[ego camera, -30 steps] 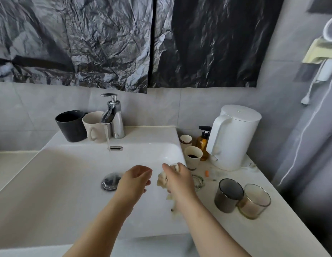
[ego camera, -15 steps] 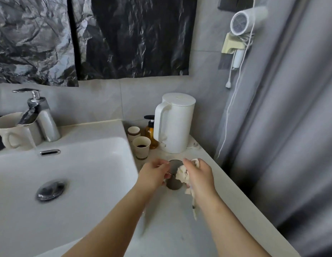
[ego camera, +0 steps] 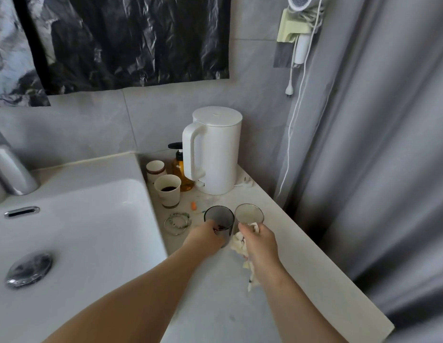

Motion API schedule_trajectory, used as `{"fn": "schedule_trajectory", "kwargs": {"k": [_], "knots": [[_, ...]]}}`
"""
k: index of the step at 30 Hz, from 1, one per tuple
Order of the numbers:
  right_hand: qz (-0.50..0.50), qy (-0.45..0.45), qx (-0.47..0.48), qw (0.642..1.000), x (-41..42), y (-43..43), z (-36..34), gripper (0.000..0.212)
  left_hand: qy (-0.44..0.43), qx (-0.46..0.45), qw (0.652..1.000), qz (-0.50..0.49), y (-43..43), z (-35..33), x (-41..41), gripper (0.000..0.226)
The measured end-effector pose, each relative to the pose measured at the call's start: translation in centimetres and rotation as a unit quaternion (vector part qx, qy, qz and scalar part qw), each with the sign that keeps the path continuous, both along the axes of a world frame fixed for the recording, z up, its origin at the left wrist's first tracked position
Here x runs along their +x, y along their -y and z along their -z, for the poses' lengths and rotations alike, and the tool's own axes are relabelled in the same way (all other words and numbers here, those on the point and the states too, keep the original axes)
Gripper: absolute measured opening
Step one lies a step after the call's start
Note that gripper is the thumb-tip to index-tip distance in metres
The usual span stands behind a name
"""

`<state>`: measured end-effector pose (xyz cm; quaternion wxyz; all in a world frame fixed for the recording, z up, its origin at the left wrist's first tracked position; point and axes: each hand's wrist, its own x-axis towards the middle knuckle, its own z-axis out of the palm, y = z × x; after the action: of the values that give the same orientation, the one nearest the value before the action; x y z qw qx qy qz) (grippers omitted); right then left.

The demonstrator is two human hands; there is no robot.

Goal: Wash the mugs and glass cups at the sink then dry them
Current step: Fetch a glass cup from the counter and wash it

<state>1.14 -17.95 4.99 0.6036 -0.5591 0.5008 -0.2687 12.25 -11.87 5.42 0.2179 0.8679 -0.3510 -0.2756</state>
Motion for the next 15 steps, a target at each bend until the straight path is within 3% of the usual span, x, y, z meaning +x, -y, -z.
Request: {"fn": "schedule_trajectory", "kwargs": {"k": [6,10,15], "knots": [[-0.003,-0.012,0.011,1.0,0.8,0.2,1.3,0.023,0.081,0.032,0.996,0.032,0.0,0.5,0.6,0.042],[-0.015,-0.021,0.024,0.999,1.1,-0.2,1.9,0.017,0.096,0.041,0.992,0.064,-0.2,0.4,1.0,0.028],[-0.019,-0.016,0.01,1.0,1.7,-0.8,1.6,0.015,0.105,-0.004,0.994,0.016,-0.5,-0.1,1.2,0.033]]}}
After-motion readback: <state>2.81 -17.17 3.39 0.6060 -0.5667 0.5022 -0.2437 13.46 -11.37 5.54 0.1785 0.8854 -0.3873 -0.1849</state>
